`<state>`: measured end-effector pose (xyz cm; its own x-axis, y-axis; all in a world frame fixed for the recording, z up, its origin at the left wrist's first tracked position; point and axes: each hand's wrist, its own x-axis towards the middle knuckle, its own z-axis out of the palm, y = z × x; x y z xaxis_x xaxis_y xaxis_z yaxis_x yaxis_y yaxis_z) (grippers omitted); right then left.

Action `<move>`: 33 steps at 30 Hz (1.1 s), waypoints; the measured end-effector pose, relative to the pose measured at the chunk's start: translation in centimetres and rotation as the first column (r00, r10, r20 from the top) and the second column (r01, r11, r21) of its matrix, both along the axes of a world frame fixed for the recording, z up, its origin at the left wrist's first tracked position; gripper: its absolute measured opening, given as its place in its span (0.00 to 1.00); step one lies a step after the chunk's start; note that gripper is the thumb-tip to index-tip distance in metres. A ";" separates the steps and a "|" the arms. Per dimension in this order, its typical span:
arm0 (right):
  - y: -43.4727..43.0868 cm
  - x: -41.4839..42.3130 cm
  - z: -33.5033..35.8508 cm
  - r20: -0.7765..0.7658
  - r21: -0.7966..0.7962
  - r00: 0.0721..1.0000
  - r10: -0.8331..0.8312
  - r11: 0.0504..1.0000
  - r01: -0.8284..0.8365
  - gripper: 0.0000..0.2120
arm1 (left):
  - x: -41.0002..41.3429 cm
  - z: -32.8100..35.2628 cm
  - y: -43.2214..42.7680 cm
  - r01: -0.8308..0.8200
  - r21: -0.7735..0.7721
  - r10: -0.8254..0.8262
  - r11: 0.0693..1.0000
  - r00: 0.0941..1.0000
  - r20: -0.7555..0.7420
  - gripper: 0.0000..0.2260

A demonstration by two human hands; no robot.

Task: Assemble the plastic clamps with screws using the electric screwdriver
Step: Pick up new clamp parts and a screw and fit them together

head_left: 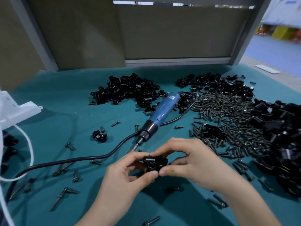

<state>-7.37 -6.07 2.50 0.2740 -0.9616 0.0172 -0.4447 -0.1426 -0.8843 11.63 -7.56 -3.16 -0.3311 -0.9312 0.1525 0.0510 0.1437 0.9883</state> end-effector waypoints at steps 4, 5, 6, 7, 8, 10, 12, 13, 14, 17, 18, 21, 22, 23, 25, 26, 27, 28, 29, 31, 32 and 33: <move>-0.1 0.2 -0.3 0.070 0.006 0.994 -0.079 0.997 0.079 0.16 | -0.1 0.0 -0.4 -0.039 0.042 0.042 0.998 0.995 -0.089 0.16; -0.1 0.2 -0.3 0.076 0.010 0.993 -0.090 0.996 0.090 0.16 | -0.1 0.1 -0.5 -0.034 0.048 0.038 0.998 0.995 -0.090 0.16; -0.1 0.2 -0.3 0.069 0.016 0.993 -0.094 0.996 0.093 0.15 | -0.2 0.1 -0.5 -0.030 0.061 0.035 0.998 0.995 -0.089 0.15; -0.1 0.2 -0.4 0.052 0.021 0.994 -0.093 0.996 0.092 0.15 | -0.2 0.1 -0.6 -0.025 0.077 0.032 0.997 0.995 -0.091 0.15; -0.1 0.2 -0.4 0.034 0.022 0.995 -0.091 0.996 0.090 0.14 | -0.2 0.0 -0.6 -0.021 0.088 0.029 0.996 0.996 -0.085 0.15; -0.1 0.3 -0.5 0.017 0.021 0.996 -0.089 0.996 0.089 0.14 | -0.2 0.0 -0.6 -0.018 0.087 0.024 0.996 0.997 -0.068 0.16; -0.1 0.3 -0.5 0.006 0.025 0.996 -0.091 0.996 0.091 0.14 | -0.1 -0.1 -0.7 -0.027 0.078 0.031 0.997 0.998 -0.050 0.18; 0.0 0.2 -0.6 -0.002 0.028 0.996 -0.092 0.995 0.092 0.14 | -0.1 -0.1 -0.6 -0.040 0.078 0.043 0.996 0.998 -0.043 0.19; 0.0 0.1 -0.7 -0.009 0.027 0.996 -0.093 0.995 0.094 0.14 | -0.1 -0.2 -0.6 -0.052 0.078 0.056 0.996 0.998 -0.042 0.18; 0.1 -0.1 -0.9 0.015 0.019 0.995 -0.098 0.995 0.098 0.14 | -0.3 -0.1 -0.5 -0.078 0.100 0.085 0.992 0.994 -0.064 0.15; 0.1 -0.1 -0.9 0.032 0.022 0.994 -0.100 0.995 0.099 0.15 | -0.3 -0.1 -0.5 -0.079 0.100 0.086 0.992 0.994 -0.065 0.16; -0.2 0.0 -0.9 0.021 -0.006 0.996 -0.088 0.996 0.088 0.15 | -0.3 0.3 -0.5 -0.070 0.088 0.076 0.994 0.995 -0.065 0.17; -0.3 0.0 -1.0 -0.003 -0.024 0.997 -0.081 0.996 0.081 0.14 | -0.3 0.4 -0.6 -0.068 0.078 0.073 0.995 0.995 -0.064 0.17; -0.4 0.1 -1.0 -0.030 -0.041 0.997 -0.074 0.996 0.073 0.13 | -0.3 0.5 -0.6 -0.073 0.066 0.077 0.995 0.995 -0.057 0.16; -0.5 0.2 -1.1 -0.063 -0.049 0.996 -0.064 0.997 0.061 0.12 | -0.3 0.7 -0.6 -0.081 0.048 0.083 0.996 0.996 -0.039 0.13; -0.5 0.1 -1.1 -0.065 -0.041 0.996 -0.063 0.997 0.061 0.12 | -0.3 0.8 -0.7 -0.076 0.040 0.077 0.996 0.997 -0.030 0.12; -0.5 0.1 -1.1 -0.066 -0.033 0.996 -0.063 0.998 0.061 0.12 | -0.3 0.8 -0.7 -0.066 0.031 0.066 0.997 0.998 -0.019 0.12; -0.6 0.0 -1.1 -0.068 -0.031 0.996 -0.063 0.998 0.061 0.12 | -0.2 0.8 -0.8 -0.053 0.022 0.053 0.998 0.998 -0.015 0.14; -0.6 0.0 -1.1 -0.070 -0.031 0.996 -0.063 0.998 0.061 0.12 | -0.1 0.7 -0.8 -0.039 0.022 0.040 0.999 0.999 -0.021 0.16; -0.8 0.1 -1.0 -0.079 -0.034 0.995 -0.064 0.998 0.061 0.13 | 0.0 0.6 -0.9 -0.023 0.030 0.024 0.999 0.999 -0.042 0.18; -0.8 0.1 -0.9 -0.086 -0.034 0.994 -0.061 0.998 0.059 0.13 | 0.0 0.6 -0.9 -0.020 0.027 0.021 0.999 0.999 -0.044 0.17; -0.8 0.2 -0.8 -0.094 -0.033 0.994 -0.055 0.998 0.052 0.13 | 0.0 0.7 -0.8 -0.023 0.021 0.024 1.000 0.999 -0.039 0.16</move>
<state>-7.21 -6.88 1.72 0.2237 -0.9744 0.0233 -0.5342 -0.1425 -0.8333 11.65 -8.41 -2.46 -0.3032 -0.9417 0.1458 0.0862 0.1253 0.9884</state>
